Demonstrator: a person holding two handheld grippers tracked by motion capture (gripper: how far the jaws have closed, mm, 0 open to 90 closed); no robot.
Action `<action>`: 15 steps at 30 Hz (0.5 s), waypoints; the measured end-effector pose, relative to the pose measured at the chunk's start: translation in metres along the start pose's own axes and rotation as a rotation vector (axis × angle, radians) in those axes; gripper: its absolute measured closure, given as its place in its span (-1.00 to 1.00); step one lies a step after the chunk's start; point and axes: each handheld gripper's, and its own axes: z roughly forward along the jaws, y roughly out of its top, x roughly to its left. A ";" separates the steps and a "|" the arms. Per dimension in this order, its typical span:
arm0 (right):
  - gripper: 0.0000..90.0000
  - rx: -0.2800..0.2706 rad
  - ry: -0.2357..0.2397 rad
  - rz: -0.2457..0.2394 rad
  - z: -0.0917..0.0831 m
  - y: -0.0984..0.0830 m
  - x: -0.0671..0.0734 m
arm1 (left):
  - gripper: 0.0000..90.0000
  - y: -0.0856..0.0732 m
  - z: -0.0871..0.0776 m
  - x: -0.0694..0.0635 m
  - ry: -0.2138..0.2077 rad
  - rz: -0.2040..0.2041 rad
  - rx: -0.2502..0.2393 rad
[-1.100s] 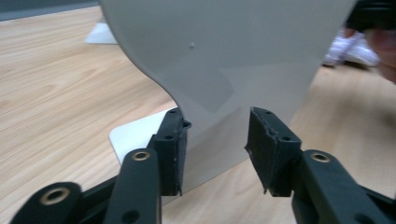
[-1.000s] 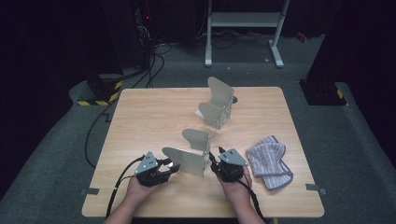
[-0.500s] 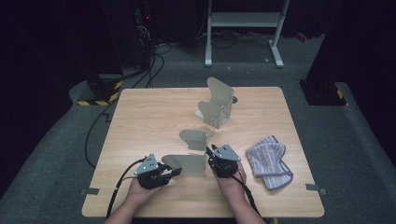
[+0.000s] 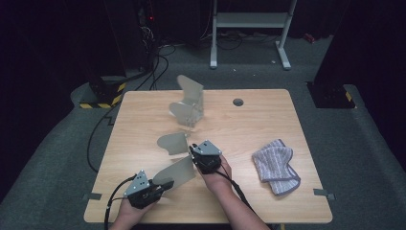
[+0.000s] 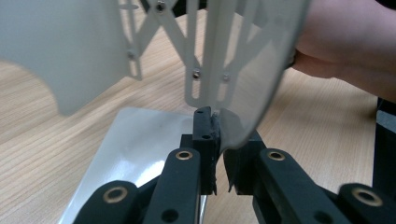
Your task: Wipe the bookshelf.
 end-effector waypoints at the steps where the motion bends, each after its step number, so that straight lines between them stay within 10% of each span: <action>1: 0.72 0.000 0.009 0.005 0.001 0.001 -0.001 | 0.85 0.000 0.001 -0.001 0.004 0.006 0.001; 15: 0.36 -0.011 -0.145 0.103 -0.077 -0.039 -0.050 | 0.85 0.025 0.063 -0.030 -0.016 0.061 0.039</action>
